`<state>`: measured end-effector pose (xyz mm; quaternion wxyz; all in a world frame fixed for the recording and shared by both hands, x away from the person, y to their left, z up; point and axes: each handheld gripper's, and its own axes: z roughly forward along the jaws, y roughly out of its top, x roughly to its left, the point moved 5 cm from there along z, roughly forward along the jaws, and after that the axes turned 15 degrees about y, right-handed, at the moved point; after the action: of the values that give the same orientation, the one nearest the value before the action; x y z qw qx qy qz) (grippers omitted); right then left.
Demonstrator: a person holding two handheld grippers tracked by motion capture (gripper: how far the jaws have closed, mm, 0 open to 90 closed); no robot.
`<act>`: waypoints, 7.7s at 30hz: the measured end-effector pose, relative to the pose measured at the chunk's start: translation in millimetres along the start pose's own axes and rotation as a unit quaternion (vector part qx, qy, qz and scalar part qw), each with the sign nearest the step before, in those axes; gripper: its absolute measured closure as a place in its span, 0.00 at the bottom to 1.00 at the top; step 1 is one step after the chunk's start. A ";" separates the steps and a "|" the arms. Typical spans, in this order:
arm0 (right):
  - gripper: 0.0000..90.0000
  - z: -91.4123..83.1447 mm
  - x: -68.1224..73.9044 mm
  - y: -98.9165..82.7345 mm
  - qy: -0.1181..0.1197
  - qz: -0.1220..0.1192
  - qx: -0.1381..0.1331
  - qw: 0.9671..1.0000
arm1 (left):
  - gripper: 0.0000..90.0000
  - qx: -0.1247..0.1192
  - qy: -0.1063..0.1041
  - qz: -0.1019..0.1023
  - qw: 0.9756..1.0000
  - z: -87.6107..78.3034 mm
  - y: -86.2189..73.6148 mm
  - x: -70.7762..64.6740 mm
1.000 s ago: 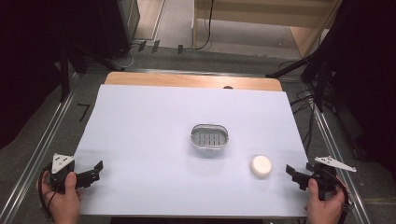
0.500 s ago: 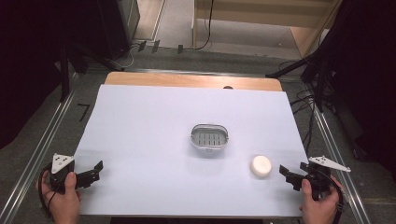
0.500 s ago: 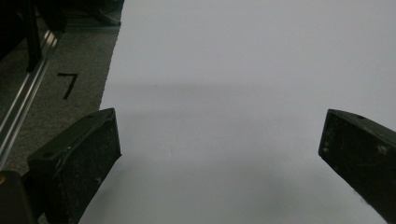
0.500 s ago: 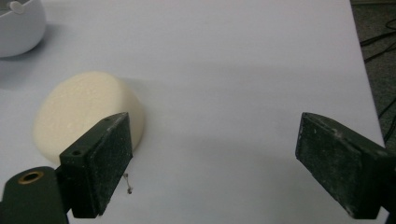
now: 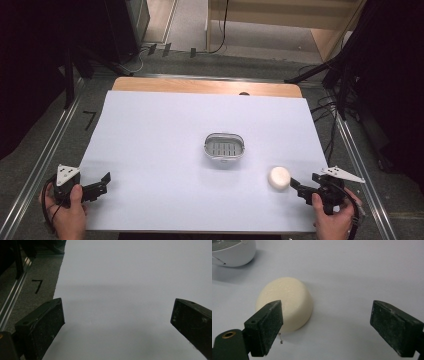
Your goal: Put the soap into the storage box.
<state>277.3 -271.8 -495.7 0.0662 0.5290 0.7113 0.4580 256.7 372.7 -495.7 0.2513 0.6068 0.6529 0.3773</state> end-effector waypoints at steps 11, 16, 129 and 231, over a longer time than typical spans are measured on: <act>0.13 9.3 12.3 0.3 0.013 -0.003 0.007 1.000 | 0.00 0.001 0.002 0.002 1.000 -0.1 0.0 -0.3; 0.13 13.6 14.8 -0.5 0.015 -0.006 0.013 1.000 | 0.00 0.001 0.002 0.004 1.000 -0.2 -0.1 -0.7; 0.28 41.2 43.0 24.9 0.000 -0.030 0.043 0.999 | 0.00 -0.001 0.007 0.005 1.000 -0.6 -0.3 -0.9; 0.28 103.6 103.3 90.3 0.045 -0.059 0.048 0.996 | 0.00 0.003 0.002 0.002 1.000 0.0 -0.1 -0.1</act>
<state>355.2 -125.7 -449.5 0.0357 0.4675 0.7645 0.4423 256.6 372.6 -495.8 0.2475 0.6082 0.6530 0.3774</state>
